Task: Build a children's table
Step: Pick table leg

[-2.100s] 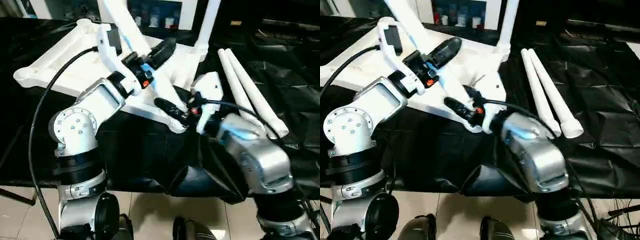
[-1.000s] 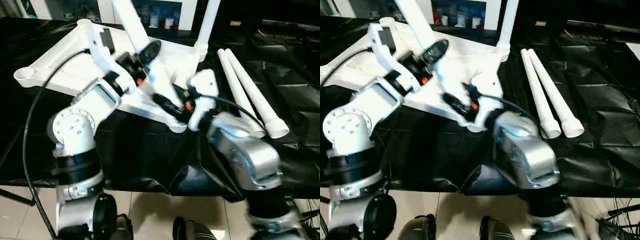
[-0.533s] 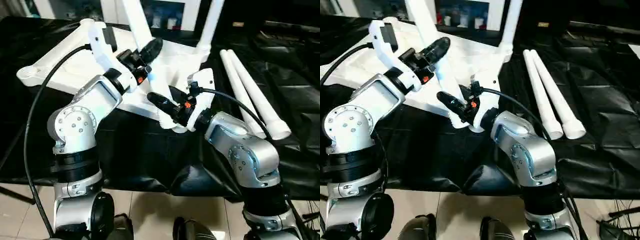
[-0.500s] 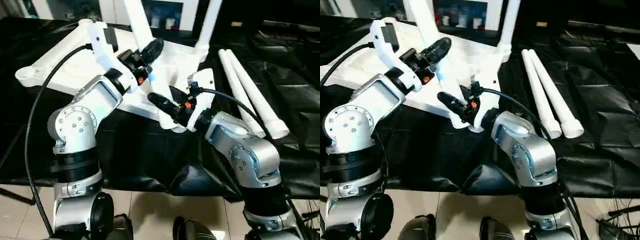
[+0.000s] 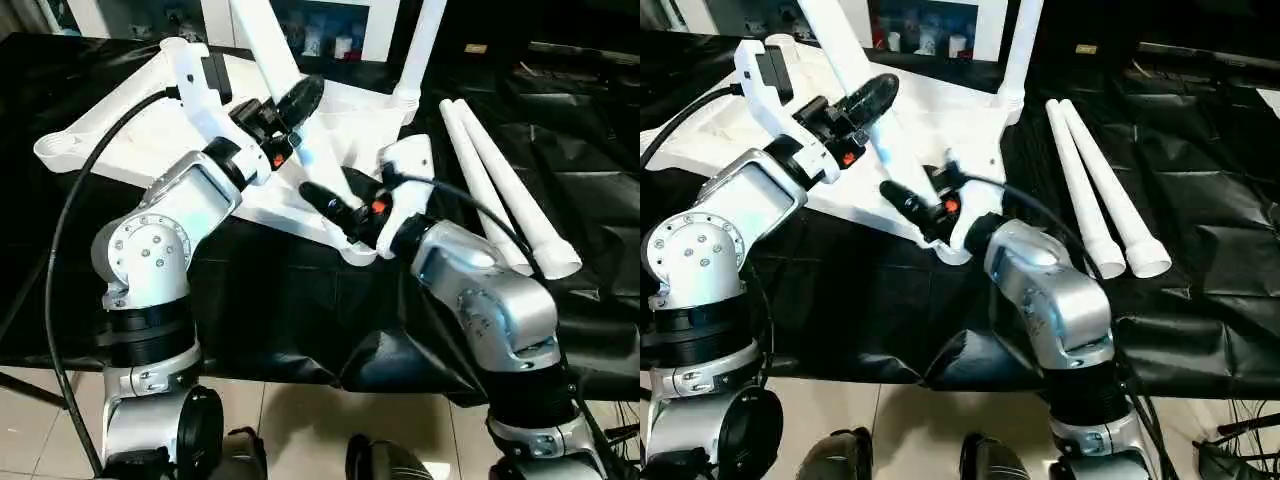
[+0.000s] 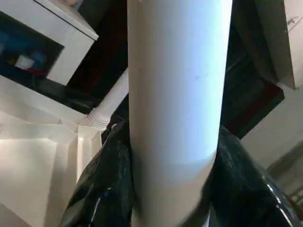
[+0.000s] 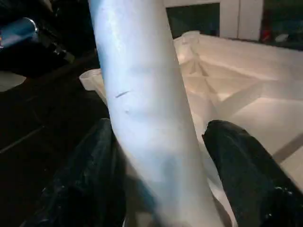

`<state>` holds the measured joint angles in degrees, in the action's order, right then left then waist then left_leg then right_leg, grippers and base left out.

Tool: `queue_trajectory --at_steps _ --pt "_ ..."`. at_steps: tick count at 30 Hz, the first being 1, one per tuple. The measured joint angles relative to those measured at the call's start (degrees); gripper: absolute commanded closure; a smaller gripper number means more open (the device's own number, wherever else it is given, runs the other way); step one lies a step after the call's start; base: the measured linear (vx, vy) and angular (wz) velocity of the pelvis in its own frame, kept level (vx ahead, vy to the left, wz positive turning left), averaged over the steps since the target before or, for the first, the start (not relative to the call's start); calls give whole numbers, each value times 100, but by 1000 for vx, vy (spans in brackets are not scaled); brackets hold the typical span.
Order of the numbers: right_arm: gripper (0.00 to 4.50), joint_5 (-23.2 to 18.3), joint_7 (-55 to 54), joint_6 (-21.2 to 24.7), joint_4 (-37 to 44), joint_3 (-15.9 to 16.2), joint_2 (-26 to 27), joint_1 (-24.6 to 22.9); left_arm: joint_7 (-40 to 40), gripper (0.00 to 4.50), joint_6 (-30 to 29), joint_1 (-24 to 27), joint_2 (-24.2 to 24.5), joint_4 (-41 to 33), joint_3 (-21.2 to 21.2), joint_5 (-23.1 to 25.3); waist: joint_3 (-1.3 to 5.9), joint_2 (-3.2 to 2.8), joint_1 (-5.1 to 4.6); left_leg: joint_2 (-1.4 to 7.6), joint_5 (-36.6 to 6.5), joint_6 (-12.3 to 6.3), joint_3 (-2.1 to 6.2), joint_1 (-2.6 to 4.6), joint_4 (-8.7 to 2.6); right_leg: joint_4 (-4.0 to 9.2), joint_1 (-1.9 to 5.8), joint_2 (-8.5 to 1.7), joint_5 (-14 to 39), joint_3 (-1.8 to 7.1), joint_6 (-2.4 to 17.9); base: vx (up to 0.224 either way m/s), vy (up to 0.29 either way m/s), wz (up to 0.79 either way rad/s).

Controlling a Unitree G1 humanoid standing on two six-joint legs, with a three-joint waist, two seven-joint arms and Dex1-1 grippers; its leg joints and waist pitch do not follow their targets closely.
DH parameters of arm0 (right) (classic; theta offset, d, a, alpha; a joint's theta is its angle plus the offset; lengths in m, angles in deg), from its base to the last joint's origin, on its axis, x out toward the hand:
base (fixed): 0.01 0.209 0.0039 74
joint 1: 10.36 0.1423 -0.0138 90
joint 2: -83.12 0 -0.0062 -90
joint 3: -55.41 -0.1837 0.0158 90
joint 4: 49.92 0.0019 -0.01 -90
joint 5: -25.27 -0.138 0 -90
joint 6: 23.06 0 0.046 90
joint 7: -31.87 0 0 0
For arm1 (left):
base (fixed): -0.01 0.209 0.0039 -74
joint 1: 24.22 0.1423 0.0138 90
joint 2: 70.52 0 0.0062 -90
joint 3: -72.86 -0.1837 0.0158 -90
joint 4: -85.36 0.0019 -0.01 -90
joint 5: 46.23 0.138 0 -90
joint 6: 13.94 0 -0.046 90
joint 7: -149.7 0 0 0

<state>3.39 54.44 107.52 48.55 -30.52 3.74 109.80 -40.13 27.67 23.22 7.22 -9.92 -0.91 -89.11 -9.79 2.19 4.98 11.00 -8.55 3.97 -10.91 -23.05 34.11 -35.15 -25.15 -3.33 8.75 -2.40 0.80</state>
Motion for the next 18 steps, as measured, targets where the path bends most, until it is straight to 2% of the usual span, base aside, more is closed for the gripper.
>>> queue_trajectory --at_steps 6,11,12,15,18 --pt "61 -345 50 168 10 -275 -18 99 -253 266 150 3 222 67 -52 31 0 1 -11 0 0 0 0 2 0 -5 -2 0 0 0 0 0 0 0" --pt "25 -531 -39 109 37 -1049 -204 328 -270 266 210 42 489 272 48 158 4 7 9 0 2 2 0 1 4 -8 0 0 0 1 -1 0 0 0" --pt "16 -668 -38 95 37 -1194 -196 349 -286 266 224 43 529 292 92 190 5 8 8 0 1 1 0 1 4 -9 -1 0 0 0 -1 0 0 0" --pt "1 -1097 -40 134 55 -1492 -128 434 -379 266 238 69 620 301 83 209 5 8 8 0 2 0 -1 1 5 -12 -2 0 -1 0 0 0 0 0" --pt "0 -1335 -50 172 90 -1632 -125 563 -502 266 234 159 643 301 82 175 7 10 8 1 4 -2 -1 1 10 -17 -1 0 -1 0 1 0 0 0"
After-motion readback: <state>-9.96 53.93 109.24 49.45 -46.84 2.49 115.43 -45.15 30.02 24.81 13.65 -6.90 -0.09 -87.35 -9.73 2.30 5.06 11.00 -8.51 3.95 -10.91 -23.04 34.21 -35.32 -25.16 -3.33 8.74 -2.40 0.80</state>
